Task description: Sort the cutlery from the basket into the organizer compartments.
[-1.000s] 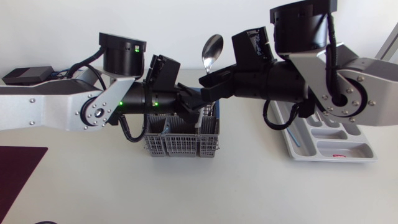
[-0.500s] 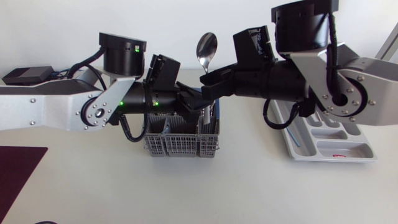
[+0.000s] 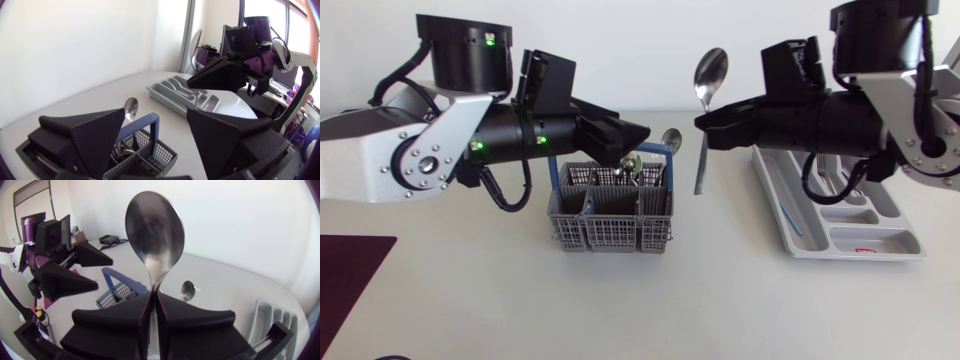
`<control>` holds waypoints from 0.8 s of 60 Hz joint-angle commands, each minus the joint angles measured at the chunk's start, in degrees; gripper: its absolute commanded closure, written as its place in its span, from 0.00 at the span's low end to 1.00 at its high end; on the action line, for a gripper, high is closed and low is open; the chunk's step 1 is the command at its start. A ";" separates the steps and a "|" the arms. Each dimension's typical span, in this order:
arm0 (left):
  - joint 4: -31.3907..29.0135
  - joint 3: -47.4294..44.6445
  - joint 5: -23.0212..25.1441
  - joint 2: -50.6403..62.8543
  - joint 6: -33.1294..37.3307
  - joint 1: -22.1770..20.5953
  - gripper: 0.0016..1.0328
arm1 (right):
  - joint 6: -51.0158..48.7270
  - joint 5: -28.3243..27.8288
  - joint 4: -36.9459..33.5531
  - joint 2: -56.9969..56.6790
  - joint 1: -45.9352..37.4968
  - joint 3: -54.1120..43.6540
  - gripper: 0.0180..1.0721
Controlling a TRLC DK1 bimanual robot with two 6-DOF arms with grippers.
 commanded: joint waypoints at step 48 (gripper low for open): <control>-7.20 -1.87 -14.32 -5.22 14.08 -2.48 0.11 | -17.54 -4.92 -13.00 31.58 -41.16 23.20 0.94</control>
